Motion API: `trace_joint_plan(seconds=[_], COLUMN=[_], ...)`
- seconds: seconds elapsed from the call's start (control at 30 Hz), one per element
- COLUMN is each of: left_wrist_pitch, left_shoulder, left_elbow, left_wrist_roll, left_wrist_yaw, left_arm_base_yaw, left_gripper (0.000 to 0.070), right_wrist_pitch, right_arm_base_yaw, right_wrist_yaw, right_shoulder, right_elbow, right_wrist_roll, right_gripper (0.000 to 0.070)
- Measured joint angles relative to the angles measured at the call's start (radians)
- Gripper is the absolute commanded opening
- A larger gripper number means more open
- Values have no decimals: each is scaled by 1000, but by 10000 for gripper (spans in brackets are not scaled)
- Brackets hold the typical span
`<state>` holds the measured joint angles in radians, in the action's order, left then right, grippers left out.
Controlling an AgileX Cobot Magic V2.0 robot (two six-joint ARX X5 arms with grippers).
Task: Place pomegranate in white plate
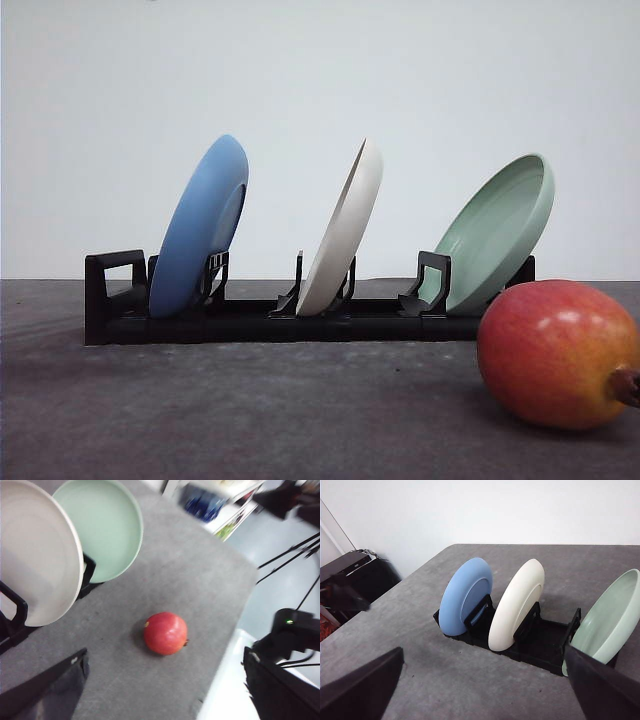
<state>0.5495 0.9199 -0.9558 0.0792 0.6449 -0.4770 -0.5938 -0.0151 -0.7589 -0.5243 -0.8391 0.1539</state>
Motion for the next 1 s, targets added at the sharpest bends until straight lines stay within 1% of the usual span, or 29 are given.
trace_joint_plan(seconds=[0.17, 0.27, 0.47, 0.63, 0.7, 0.83, 1.0], left_wrist_pitch=[3, 22, 18, 5, -1, -45, -116], left_shoulder=[179, 298, 534, 698, 746, 818, 860], left_elbow=[-116, -214, -417, -529, -550, -556, -556], left_wrist_roll=[57, 68, 64, 63, 63, 53, 42], left_wrist_yaw=[-177, -269, -412, -518, -538, -543, -548], left_arm_base_yaw=[-107, -150, -210, -239, -247, -254, -255], left_gripper=[601, 600, 596, 596, 596, 593, 591], right_wrist_pitch=[0, 0, 0, -1, -1, -1, -11], right_arm_base_yaw=[0, 0, 0, 0, 0, 0, 0], right_wrist_yaw=[0, 0, 0, 0, 0, 0, 0], right_shoulder=[0, 0, 0, 0, 0, 0, 0], right_elbow=[0, 0, 0, 0, 0, 0, 0], right_wrist_roll=[17, 30, 37, 38, 38, 39, 45], right_gripper=[656, 656, 656, 656, 655, 656, 656])
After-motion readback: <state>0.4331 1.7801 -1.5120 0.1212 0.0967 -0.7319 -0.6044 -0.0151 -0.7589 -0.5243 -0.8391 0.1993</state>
